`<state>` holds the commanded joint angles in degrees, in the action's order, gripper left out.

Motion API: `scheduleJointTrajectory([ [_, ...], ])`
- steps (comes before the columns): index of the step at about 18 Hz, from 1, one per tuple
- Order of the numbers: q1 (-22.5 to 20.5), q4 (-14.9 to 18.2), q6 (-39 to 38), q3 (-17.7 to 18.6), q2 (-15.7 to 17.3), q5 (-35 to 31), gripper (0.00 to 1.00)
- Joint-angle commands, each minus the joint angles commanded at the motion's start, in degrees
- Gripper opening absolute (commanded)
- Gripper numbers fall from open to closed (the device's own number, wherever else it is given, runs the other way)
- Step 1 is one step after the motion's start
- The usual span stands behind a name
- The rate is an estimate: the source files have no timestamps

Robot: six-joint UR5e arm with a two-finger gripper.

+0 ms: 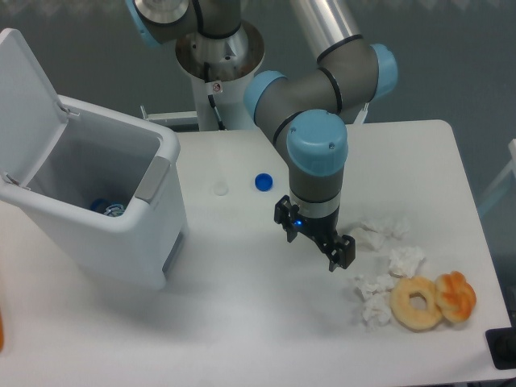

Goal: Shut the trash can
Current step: 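Raise the open gripper and move it toward the open bin lid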

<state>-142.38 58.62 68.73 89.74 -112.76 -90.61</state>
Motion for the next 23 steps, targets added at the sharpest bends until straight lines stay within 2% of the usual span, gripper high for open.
scheduleJointTrajectory([
  [5, 0.7, -0.09, -0.79, 0.97, -0.35, -0.79, 1.0],
  [8, 1.5, -0.52, -3.16, 4.65, 0.44, -1.06, 1.0],
  [11, 1.85, -0.62, -3.52, 5.1, 3.33, -0.97, 1.0],
  [14, 2.46, 0.52, -4.39, 5.1, 7.72, -0.36, 1.0],
  [16, 2.99, 2.19, -11.21, 4.31, 10.01, 2.35, 1.0],
  [18, 3.6, 2.37, -18.25, 2.82, 12.03, 5.08, 1.0],
  [23, 8.61, 2.64, -33.98, -1.66, 12.83, 11.93, 1.0],
])
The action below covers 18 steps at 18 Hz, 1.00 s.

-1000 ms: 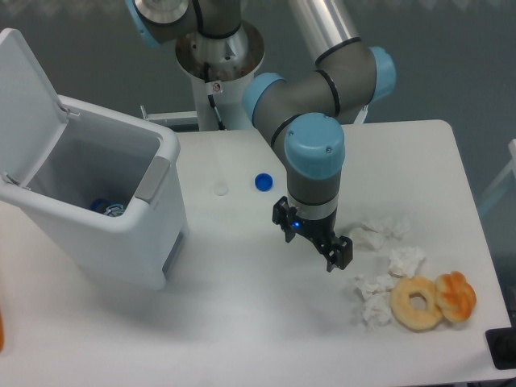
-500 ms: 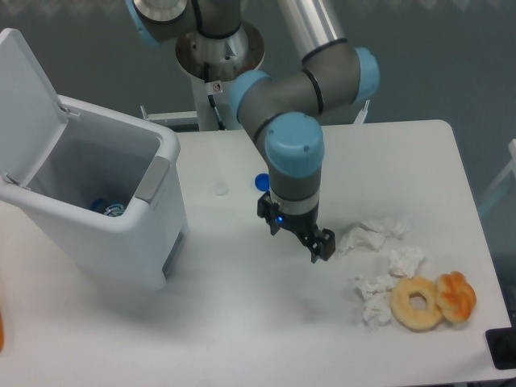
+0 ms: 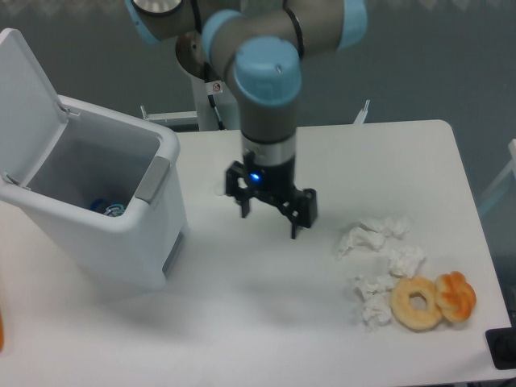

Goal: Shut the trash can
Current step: 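Raise the open gripper and move it toward the open bin lid, then move the gripper up behind the raised lid of the bin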

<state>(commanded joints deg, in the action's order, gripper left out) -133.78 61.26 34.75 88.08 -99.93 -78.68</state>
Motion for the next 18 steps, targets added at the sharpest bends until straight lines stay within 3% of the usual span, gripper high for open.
scheduleJointTrajectory([
  [4, 1.41, -0.61, -13.11, -3.35, 2.19, 3.62, 1.0],
  [11, 2.38, -0.53, -18.48, -3.09, 7.2, 9.68, 1.0],
  [18, 10.98, 0.0, -29.03, -3.0, 10.1, 13.47, 1.0],
])
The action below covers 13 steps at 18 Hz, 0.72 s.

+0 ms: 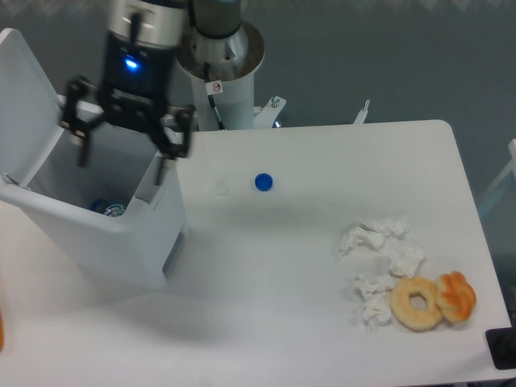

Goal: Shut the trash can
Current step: 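Move the gripper up behind the raised lid of the bin, then hold the gripper behind the lid's top edge, pausing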

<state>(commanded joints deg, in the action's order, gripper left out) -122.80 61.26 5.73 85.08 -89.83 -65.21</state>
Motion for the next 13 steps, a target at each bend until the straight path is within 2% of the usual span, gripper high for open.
scheduleJointTrajectory([
  [3, 2.73, 0.35, -2.29, 1.14, 2.72, 2.19, 1.0],
  [7, 2.91, 1.58, -4.14, 1.67, 5.71, 3.87, 1.0],
  [13, 3.09, 4.48, -4.32, 2.02, 8.35, 3.78, 1.0],
])
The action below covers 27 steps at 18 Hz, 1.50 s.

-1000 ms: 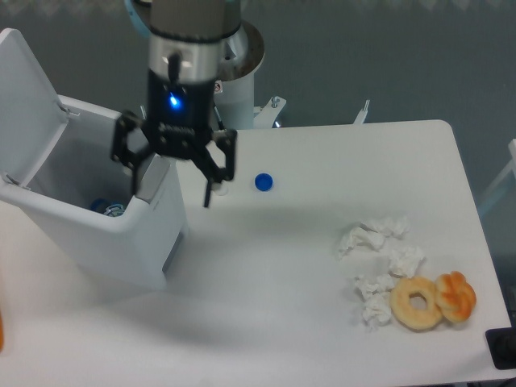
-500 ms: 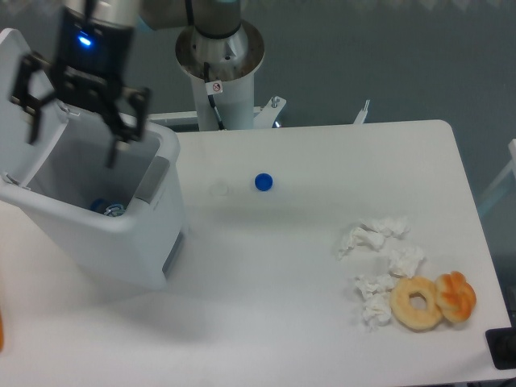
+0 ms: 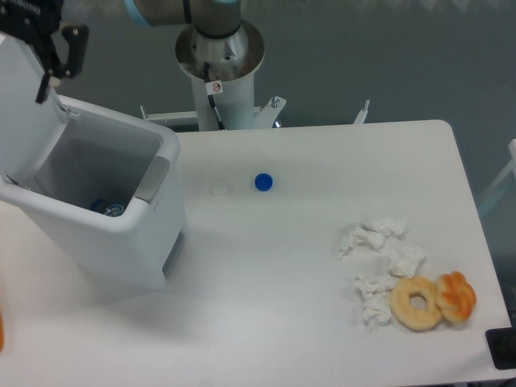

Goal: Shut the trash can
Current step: 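Hold the gripper behind the lid's top edge, pausing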

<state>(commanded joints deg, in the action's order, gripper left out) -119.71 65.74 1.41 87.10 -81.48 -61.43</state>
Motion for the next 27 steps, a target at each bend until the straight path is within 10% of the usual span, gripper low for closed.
scheduleJointTrajectory([
  [27, 2.02, 2.03, 0.53, 3.25, 0.62, -5.45, 1.0],
])
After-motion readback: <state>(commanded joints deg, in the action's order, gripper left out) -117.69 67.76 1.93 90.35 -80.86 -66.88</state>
